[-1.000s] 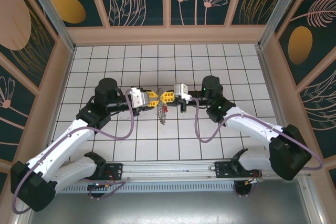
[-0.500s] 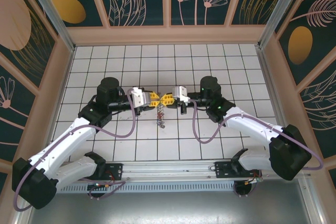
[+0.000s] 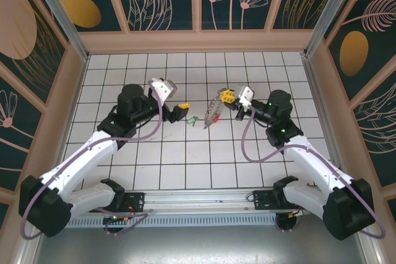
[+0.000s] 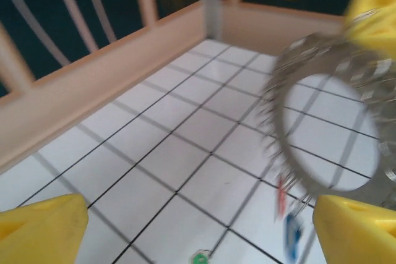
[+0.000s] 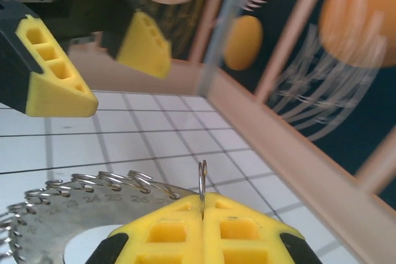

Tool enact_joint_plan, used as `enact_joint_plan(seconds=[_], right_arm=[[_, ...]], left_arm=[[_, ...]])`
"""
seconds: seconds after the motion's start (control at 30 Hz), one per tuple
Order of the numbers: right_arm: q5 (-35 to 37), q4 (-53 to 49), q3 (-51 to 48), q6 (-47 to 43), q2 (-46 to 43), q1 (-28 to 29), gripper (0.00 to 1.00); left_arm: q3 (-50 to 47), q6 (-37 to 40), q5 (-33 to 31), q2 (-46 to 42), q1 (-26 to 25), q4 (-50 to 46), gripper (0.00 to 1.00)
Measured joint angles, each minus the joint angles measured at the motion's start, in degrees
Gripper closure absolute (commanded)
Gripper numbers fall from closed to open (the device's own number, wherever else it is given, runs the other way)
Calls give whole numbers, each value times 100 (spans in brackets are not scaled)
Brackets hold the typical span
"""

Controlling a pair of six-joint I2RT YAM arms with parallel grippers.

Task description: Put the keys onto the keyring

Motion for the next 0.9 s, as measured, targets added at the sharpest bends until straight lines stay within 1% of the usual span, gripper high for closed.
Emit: enact_joint_plan(seconds=[0.03,0.1,0.17,0.23,0.27,0.33,0.4,0.5,0.6,0.67,0.8,0.9], right_arm=[[173,22,-44,68,-57,-90,100],[597,59,-149,271,-153,-302,100],[942,90,-240,450,-219,-492,100],[1255,105,-330,614,-269,-654,100],[1403,107,-365,691,-284,-721,100],[1637,107,-411,824,-293,-804,100],[1790,103,-422,933,-293,-857,100],[1912,107,-422,1045,-313,-903,100],[1958,116,-437,1091,-352,-907,100],[1976,140,-463,1108,-369,-907,100],[1974,151,-494,1110,-391,-918,100],[1963,151,-494,1110,-396,-938,100]], left_arm=[[98,-197,-214,179,0,-57,8],[306,-640,-520,632,2,-186,19],[483,-1036,-632,1123,-15,-280,24],[656,-1316,-828,1644,-127,-457,36],[743,-1403,-968,1906,-229,-570,39],[925,-1526,-1167,2358,-424,-796,51],[1209,-1611,-1252,2830,-577,-1121,53],[1727,-1565,-1443,3475,-715,-1569,52],[2214,-1493,-1615,4033,-789,-1980,52],[2461,-1471,-1674,4299,-820,-2199,53],[2802,-1239,-1720,4690,-833,-2514,46],[3143,-1051,-1716,5001,-833,-2741,44]])
